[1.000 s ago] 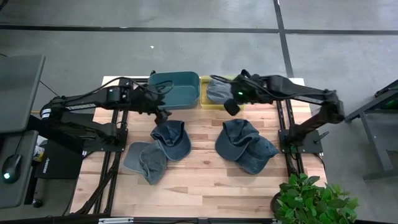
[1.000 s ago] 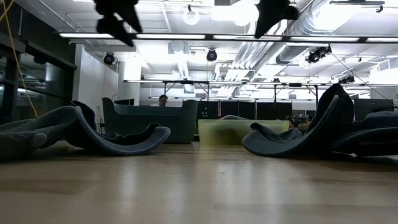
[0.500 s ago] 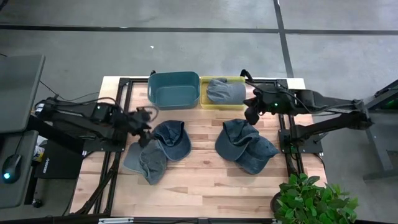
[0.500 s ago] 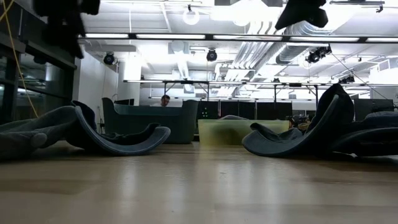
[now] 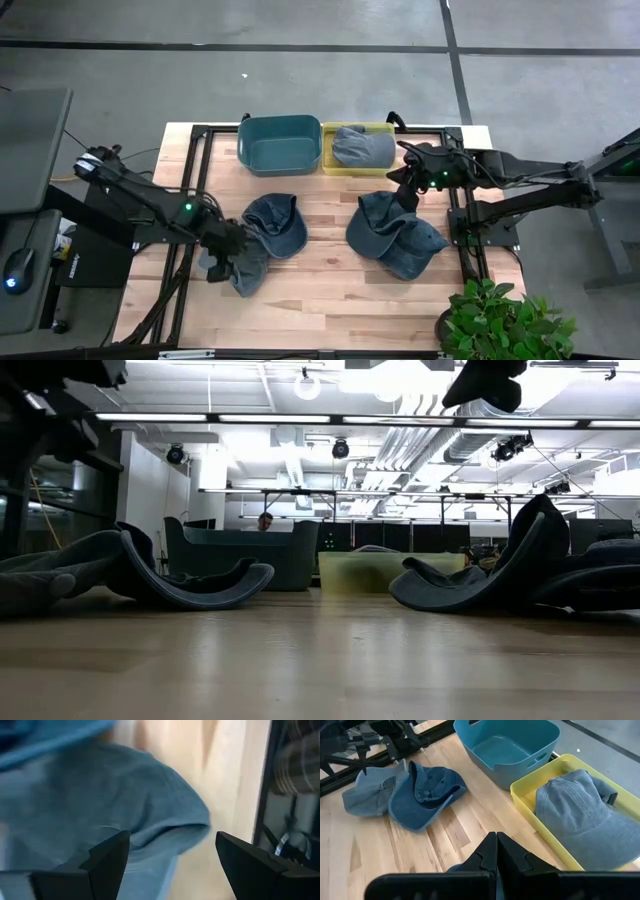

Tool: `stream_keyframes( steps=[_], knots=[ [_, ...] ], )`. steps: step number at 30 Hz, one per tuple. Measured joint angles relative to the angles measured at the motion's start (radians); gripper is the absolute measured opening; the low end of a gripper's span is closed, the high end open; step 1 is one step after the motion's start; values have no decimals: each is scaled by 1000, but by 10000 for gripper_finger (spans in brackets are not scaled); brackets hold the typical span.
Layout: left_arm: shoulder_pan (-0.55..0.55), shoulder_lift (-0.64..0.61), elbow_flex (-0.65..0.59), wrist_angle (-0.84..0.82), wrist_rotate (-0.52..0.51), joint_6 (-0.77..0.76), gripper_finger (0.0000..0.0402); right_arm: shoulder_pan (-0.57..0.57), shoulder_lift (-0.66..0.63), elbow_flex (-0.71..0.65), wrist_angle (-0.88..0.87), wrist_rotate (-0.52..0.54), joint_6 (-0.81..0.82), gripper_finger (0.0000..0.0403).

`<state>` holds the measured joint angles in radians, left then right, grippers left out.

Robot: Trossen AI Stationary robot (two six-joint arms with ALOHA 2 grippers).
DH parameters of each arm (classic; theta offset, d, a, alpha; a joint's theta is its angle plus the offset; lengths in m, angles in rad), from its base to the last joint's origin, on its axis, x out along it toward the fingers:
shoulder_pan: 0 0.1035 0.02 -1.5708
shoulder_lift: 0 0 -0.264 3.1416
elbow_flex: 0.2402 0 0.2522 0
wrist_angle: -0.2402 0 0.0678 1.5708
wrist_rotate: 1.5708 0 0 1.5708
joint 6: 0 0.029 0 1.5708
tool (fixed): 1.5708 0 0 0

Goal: Pick & Place hat
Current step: Put the gray cap into the yellow bin

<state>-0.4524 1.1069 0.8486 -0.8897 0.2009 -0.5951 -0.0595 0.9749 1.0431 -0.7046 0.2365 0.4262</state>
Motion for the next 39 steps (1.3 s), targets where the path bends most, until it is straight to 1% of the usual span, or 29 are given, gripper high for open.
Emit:
stream_keyframes(
  steps=[5, 10, 11, 13, 15, 18, 22, 24, 29, 35, 39],
  knots=[
    [-54, 57, 0, 11, 67, 33, 291, 13, 0, 0, 0, -1, -7, 0],
    [-85, 88, 0, 4, 126, -31, 291, 26, 0, 0, -1, -4, -8, 0],
    [-97, 89, 0, 9, 131, -31, 291, 30, 0, 0, -1, -3, -8, 0],
    [-123, 89, 0, 18, 108, -13, 291, 34, 0, 0, -1, -2, -12, 0],
    [-141, 89, 0, 37, 71, 39, 291, 34, 0, 0, -1, 3, -16, 0],
    [-158, 89, 0, 58, 1, 160, 291, 34, 0, 0, -1, 7, -16, 0],
    [-172, 89, 1, 60, -111, 316, 291, 34, 0, 0, -1, 7, -16, 0],
    [-171, 89, 1, 60, -137, 391, 291, 34, 0, 0, -1, 7, -16, 0],
    [-170, 98, 1, 63, -142, 520, 291, 34, 0, 0, -1, 7, -16, 0],
    [-172, 167, 2, 79, -84, 616, 291, 34, 0, 0, -2, 7, -16, 0],
    [-170, 211, 2, 97, -80, 681, 291, 34, 0, 1, -2, 7, -16, 0]
  ],
)
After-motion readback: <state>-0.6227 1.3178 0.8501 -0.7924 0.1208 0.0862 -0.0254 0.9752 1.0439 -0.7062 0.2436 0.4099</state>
